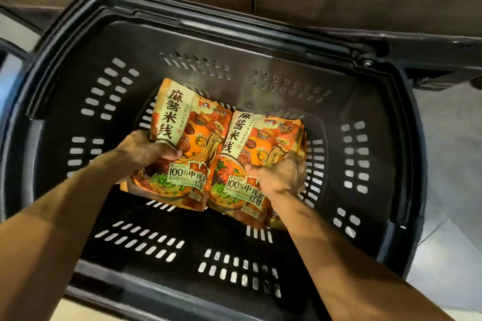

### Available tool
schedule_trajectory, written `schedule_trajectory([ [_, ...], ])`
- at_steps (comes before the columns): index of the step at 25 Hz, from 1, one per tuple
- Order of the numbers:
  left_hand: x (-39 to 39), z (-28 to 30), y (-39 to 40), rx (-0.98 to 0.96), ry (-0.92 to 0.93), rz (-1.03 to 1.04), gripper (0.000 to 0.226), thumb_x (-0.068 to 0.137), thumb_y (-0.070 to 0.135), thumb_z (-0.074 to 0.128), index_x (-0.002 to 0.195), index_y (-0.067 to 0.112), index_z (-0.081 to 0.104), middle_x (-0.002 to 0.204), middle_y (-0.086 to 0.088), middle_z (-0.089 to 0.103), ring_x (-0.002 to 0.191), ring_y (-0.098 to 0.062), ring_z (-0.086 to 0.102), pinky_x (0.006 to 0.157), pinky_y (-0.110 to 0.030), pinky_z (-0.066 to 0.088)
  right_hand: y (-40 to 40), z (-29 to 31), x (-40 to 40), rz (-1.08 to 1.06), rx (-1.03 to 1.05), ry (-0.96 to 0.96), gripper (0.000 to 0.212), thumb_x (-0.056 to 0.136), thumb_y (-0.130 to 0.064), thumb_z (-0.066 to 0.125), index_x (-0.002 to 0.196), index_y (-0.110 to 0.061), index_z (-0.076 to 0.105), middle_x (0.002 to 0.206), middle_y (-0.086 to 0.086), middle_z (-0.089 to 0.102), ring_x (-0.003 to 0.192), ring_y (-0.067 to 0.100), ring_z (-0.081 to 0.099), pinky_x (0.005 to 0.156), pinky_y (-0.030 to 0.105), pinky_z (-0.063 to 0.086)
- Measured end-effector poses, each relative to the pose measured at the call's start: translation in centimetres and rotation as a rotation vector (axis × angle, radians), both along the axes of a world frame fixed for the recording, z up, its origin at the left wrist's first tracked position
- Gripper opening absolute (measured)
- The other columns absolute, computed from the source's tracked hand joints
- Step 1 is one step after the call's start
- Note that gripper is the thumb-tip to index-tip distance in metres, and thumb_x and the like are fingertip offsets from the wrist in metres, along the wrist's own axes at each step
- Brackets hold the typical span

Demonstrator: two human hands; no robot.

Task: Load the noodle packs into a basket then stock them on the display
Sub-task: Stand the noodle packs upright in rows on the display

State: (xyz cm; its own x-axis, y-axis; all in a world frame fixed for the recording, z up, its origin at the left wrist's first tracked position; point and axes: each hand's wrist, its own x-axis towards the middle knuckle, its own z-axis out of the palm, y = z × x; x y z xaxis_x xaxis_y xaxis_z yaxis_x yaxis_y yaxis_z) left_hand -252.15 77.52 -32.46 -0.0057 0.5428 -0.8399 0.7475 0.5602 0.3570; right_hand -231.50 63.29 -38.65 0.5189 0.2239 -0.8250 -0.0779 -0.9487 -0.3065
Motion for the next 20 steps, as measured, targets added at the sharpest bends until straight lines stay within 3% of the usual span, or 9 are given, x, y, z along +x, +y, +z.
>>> schedule_trajectory([
  [1,0.1,0.5,-0.3,-0.022,-0.012,0.023,0.058,0.089,0.002,0.070,0.143,0.004,0.049,0.132,-0.024,0.062,0.090,-0.029,0.066,0.057,-0.022,0.047,-0.3,0.2,0.1,0.064,0.013,-0.123,0.090,0.068,-0.047,0.091,0.136,-0.005,0.047,0.138,0.013,0.044,0.131,0.032,0.039,0.104,0.042,0.039],
  [3,-0.3,0.9,-0.6,-0.051,-0.018,0.047,0.047,0.083,0.007,0.076,0.128,0.006,0.060,0.122,-0.020,0.068,0.086,-0.023,0.066,0.074,-0.031,0.054,-0.5,0.5,-1.0,0.032,0.129,-0.184,0.089,0.067,-0.040,0.092,0.139,-0.012,0.048,0.148,0.011,0.039,0.137,0.032,0.037,0.110,0.046,0.040],
  [5,-0.8,1.4,-0.8,-0.049,0.000,0.085,0.040,0.074,0.013,0.083,0.110,0.017,0.066,0.109,-0.011,0.073,0.098,-0.026,0.068,0.095,-0.043,0.051,-0.5,0.3,-1.6,-0.157,0.248,-0.014,0.075,0.073,-0.024,0.090,0.134,-0.019,0.047,0.144,0.011,0.048,0.133,0.033,0.048,0.101,0.042,0.047],
  [8,-1.3,1.6,-1.0,0.000,-0.017,0.097,0.045,0.069,0.015,0.086,0.109,0.020,0.066,0.107,-0.008,0.074,0.104,-0.028,0.068,0.100,-0.047,0.049,-0.3,1.2,-1.3,-0.296,0.267,0.142,0.072,0.082,-0.007,0.081,0.139,-0.020,0.040,0.144,0.015,0.051,0.129,0.034,0.053,0.092,0.033,0.045],
  [12,-1.8,2.1,-1.6,0.069,-0.027,0.154,0.052,0.070,0.014,0.087,0.117,0.016,0.063,0.104,-0.006,0.073,0.098,-0.026,0.069,0.097,-0.047,0.052,0.0,2.3,-0.1,-0.150,0.196,0.177,0.085,0.094,-0.007,0.069,0.160,-0.014,0.016,0.160,0.017,0.033,0.140,0.036,0.043,0.107,0.040,0.044],
  [16,-2.5,1.1,-2.6,0.073,-0.016,0.196,0.051,0.071,0.015,0.087,0.115,0.020,0.061,0.104,-0.005,0.072,0.096,-0.023,0.068,0.090,-0.041,0.052,0.2,2.0,0.3,-0.025,0.176,0.109,0.075,0.097,-0.012,0.064,0.160,-0.017,0.023,0.162,0.009,0.032,0.142,0.032,0.043,0.105,0.034,0.047],
  [18,-3.1,0.2,-2.6,0.039,-0.019,0.205,0.056,0.067,0.018,0.088,0.117,0.019,0.062,0.106,-0.006,0.074,0.097,-0.024,0.069,0.086,-0.040,0.053,0.2,1.1,0.6,-0.042,0.217,0.150,0.066,0.096,-0.007,0.065,0.154,-0.016,0.035,0.149,0.004,0.048,0.137,0.029,0.049,0.102,0.034,0.048],
  [20,-3.3,-0.3,-2.1,-0.004,-0.044,0.226,0.057,0.061,0.021,0.087,0.113,0.018,0.065,0.105,-0.007,0.075,0.097,-0.026,0.070,0.081,-0.038,0.052,1.0,0.5,1.6,-0.056,0.246,0.151,0.055,0.095,-0.003,0.065,0.145,-0.015,0.046,0.119,-0.002,0.062,0.114,0.019,0.059,0.088,0.027,0.048],
])
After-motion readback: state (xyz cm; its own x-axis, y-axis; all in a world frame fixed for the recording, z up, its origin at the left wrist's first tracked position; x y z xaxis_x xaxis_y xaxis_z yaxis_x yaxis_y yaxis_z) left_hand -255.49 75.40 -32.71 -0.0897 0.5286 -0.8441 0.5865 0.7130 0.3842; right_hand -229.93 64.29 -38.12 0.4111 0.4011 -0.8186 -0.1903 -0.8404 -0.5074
